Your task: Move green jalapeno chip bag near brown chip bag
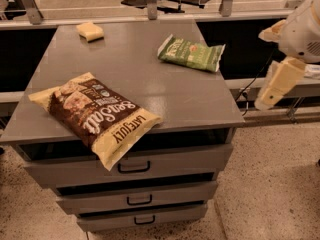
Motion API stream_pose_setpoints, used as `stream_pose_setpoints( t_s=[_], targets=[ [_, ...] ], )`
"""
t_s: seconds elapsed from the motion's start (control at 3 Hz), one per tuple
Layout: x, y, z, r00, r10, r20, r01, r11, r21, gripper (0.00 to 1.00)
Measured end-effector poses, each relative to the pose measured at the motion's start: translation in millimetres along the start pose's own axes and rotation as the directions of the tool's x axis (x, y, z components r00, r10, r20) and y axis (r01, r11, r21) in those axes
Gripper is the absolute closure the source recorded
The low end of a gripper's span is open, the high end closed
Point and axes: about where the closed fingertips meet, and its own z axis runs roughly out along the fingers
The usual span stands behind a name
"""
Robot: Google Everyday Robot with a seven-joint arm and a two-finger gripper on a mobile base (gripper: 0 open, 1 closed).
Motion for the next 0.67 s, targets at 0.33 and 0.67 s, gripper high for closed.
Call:
stream_pose_setpoints(
  t_s=[0.33, 0.67],
  targets=[
    [-15.3, -42.2, 27.4, 0.995, -0.023, 0.101, 0.018, 0.9985, 0.052, 0.00],
    [-31.0, -80.2, 58.2, 0.985, -0.025, 0.173, 0.009, 0.9957, 0.092, 0.00]
  ],
)
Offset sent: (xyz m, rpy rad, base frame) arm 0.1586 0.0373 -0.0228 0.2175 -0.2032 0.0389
